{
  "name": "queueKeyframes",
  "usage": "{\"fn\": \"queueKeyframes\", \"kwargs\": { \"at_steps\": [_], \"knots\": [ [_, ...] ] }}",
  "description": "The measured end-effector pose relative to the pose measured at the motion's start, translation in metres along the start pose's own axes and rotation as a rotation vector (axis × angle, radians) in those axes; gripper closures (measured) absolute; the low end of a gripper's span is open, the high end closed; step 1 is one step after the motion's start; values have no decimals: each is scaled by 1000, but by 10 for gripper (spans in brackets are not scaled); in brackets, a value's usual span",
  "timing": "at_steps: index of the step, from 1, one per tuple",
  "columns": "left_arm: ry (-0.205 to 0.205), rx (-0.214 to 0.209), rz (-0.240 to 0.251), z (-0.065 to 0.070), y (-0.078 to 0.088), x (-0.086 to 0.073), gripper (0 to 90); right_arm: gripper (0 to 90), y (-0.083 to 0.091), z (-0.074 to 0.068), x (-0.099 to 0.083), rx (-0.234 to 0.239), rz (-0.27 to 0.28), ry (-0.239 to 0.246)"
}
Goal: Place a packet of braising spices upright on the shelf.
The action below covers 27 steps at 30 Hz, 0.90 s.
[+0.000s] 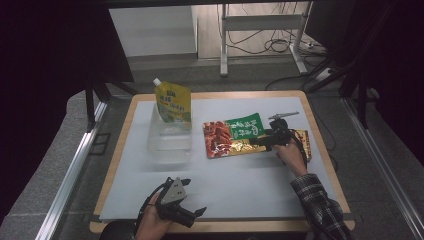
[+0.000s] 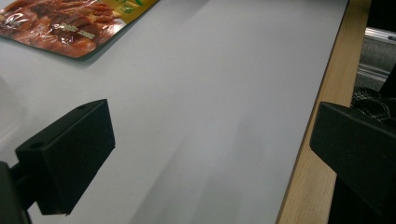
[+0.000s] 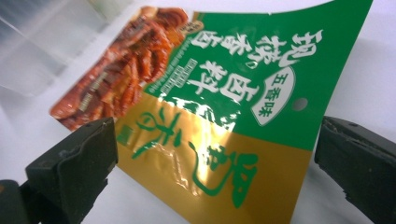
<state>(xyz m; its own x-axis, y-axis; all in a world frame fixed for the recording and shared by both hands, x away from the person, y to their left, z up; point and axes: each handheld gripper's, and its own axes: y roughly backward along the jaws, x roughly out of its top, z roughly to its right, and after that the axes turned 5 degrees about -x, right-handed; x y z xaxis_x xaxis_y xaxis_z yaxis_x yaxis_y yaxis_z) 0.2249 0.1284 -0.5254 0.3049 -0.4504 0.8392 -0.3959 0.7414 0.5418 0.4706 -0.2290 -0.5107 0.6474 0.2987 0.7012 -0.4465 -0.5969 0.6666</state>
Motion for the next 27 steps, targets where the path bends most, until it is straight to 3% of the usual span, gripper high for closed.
{"fn": "queueKeyframes", "kwargs": {
  "at_steps": [2, 8, 14, 16, 17, 18, 19, 21, 22, 23, 27],
  "knots": [
    [-1, 1, 0, 0, 0, 0, 0, 12, -2, -1, 0, 62, -10, -29],
    [-3, 1, -2, 0, 0, 0, 0, 21, -11, -14, 0, 17, -56, 34],
    [-15, 1, -15, 1, -1, 0, 0, 25, -13, -11, 0, 11, -65, -4],
    [-16, 2, -16, 1, -1, 0, 0, 29, -15, -10, 0, 32, -74, -13],
    [-16, 2, -16, 1, -1, 0, 0, 51, -16, -9, -1, 24, -80, -22],
    [-16, 2, -16, 1, -1, 0, 0, 129, -16, -9, 0, 9, -83, -32],
    [-16, 2, -16, 1, -1, 0, 0, 129, -16, -9, 0, 9, -83, -32],
    [-17, 2, -17, 1, -2, 0, 0, 296, -13, -9, 2, -26, -81, -33],
    [-17, 2, -18, 1, -2, 0, 0, 296, -13, -9, 2, -26, -81, -33],
    [-17, 3, -18, 1, -2, 0, 0, 387, -11, -9, 3, -49, -76, -30],
    [-20, 3, -21, 1, -2, 0, 0, 452, -11, -7, 3, -49, -76, -56]
  ]
}}
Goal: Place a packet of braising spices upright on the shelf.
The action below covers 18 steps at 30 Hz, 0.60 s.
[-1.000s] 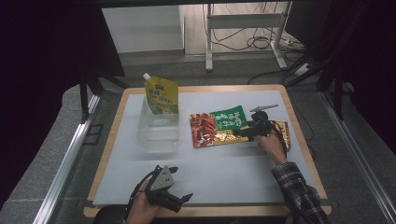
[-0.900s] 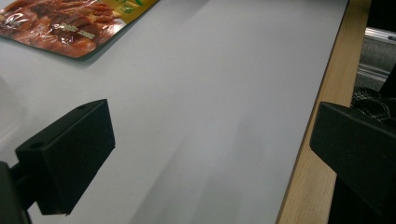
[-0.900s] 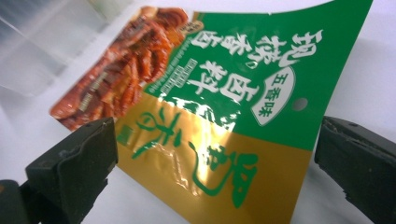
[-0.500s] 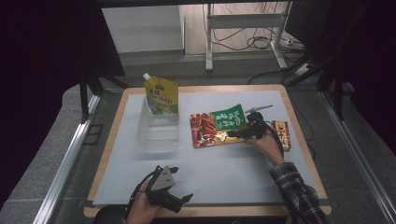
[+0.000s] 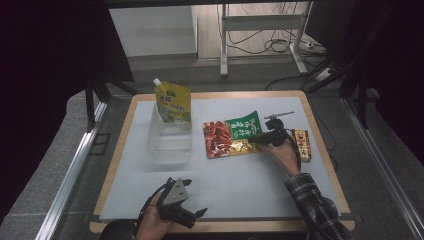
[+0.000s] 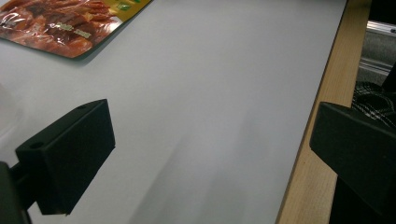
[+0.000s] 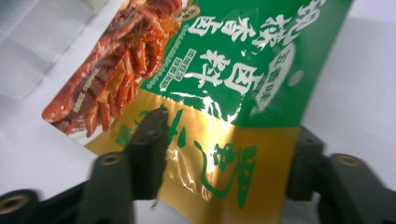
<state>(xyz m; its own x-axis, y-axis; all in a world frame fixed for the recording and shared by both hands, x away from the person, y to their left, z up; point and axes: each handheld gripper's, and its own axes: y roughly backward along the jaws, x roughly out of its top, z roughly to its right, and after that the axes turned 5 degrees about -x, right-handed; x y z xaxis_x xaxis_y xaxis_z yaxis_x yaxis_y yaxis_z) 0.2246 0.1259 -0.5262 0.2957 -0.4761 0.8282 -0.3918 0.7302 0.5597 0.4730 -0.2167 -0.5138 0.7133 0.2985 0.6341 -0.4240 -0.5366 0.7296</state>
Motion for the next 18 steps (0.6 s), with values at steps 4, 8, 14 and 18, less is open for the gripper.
{"fn": "queueKeyframes", "kwargs": {
  "at_steps": [4, 8, 14, 18],
  "knots": [
    [-2, 1, -2, 0, 0, 0, 0, 540, -1, 1, 0, -11, 2, -17],
    [-2, 1, -4, 0, -1, 0, 0, 704, 0, -2, 0, -63, 11, 21],
    [-4, 1, -7, 1, -1, 0, 0, 885, 0, -2, -1, -86, 25, 42],
    [-4, 2, -8, 0, -1, 0, 0, 888, 1, -5, 0, -100, 31, 52]
  ]
}}
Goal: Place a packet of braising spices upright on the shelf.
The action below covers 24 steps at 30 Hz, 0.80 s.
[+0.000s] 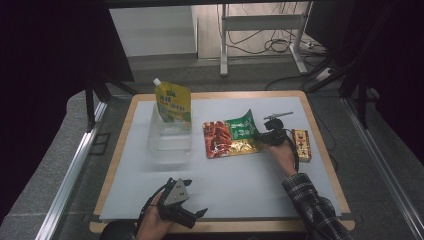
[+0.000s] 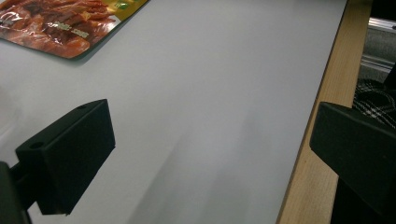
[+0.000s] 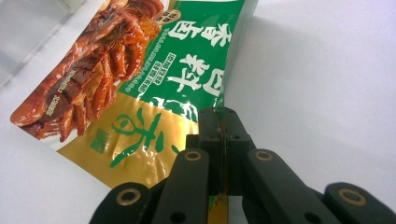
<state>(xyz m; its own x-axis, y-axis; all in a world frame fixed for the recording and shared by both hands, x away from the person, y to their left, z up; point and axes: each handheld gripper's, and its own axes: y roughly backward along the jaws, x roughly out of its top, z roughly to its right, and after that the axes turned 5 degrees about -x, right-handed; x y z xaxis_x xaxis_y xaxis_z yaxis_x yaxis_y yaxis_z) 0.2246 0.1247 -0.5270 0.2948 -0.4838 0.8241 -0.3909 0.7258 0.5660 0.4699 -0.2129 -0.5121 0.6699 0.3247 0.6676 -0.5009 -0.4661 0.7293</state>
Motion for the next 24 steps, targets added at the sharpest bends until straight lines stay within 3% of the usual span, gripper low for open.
{"fn": "queueKeyframes", "kwargs": {
  "at_steps": [7, 13, 18, 24],
  "knots": [
    [1, 2, 0, 0, 0, 0, 0, 888, 5, -2, 3, 0, 15, 3],
    [1, 4, 0, 0, 0, 0, 0, 888, 10, 2, 6, 42, 35, -30],
    [-1, 7, -1, 0, 0, 0, 0, 886, 15, -2, 10, 35, 47, 6],
    [-3, 8, -2, 1, 0, 0, 0, 887, 23, -6, 17, 52, 65, 11]
  ]
}}
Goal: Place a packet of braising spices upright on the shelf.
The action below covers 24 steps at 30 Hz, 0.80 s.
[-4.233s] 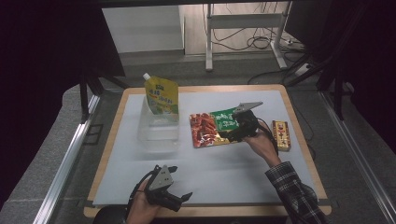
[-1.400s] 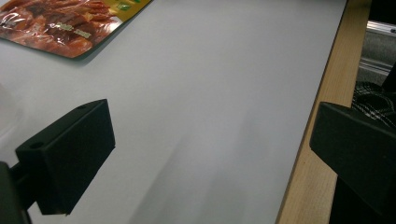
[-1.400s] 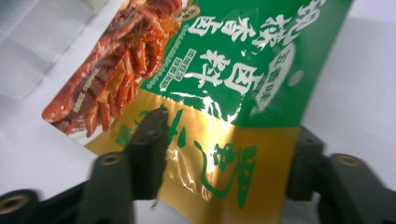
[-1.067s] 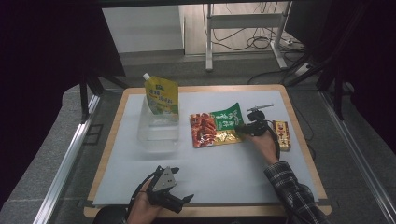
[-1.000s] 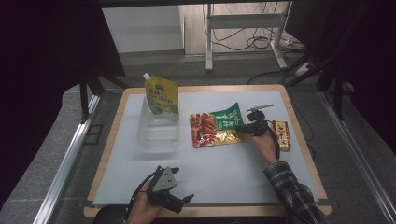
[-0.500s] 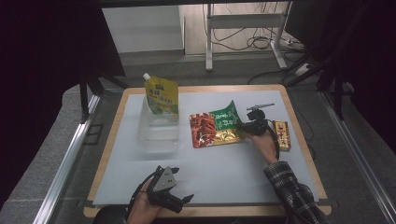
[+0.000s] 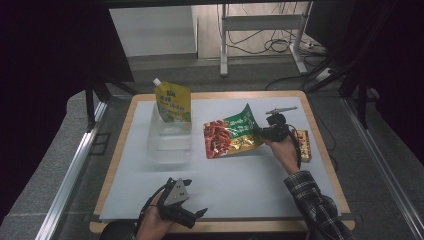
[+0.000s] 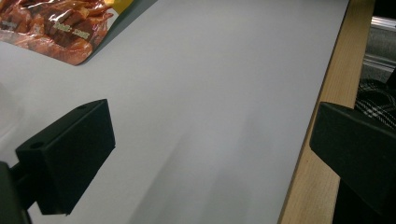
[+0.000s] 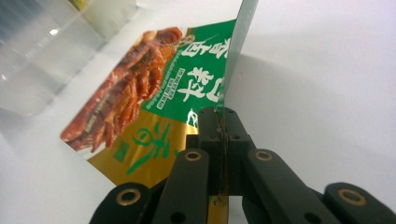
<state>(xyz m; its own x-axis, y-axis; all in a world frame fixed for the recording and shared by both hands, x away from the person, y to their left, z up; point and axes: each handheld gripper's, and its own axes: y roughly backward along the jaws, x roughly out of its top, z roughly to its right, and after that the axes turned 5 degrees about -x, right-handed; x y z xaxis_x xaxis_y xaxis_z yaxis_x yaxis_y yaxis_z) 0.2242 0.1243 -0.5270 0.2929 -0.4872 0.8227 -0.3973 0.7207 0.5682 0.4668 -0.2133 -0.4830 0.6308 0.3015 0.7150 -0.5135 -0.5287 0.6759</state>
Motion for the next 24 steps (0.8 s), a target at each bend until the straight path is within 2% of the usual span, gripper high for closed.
{"fn": "queueKeyframes", "kwargs": {
  "at_steps": [12, 24],
  "knots": [
    [14, 10, 14, -2, 2, 0, 0, 888, 12, -10, 22, 30, 26, -8],
    [12, 7, 17, -1, 2, 0, 0, 890, 22, -36, 57, 27, 31, 73]
  ]
}}
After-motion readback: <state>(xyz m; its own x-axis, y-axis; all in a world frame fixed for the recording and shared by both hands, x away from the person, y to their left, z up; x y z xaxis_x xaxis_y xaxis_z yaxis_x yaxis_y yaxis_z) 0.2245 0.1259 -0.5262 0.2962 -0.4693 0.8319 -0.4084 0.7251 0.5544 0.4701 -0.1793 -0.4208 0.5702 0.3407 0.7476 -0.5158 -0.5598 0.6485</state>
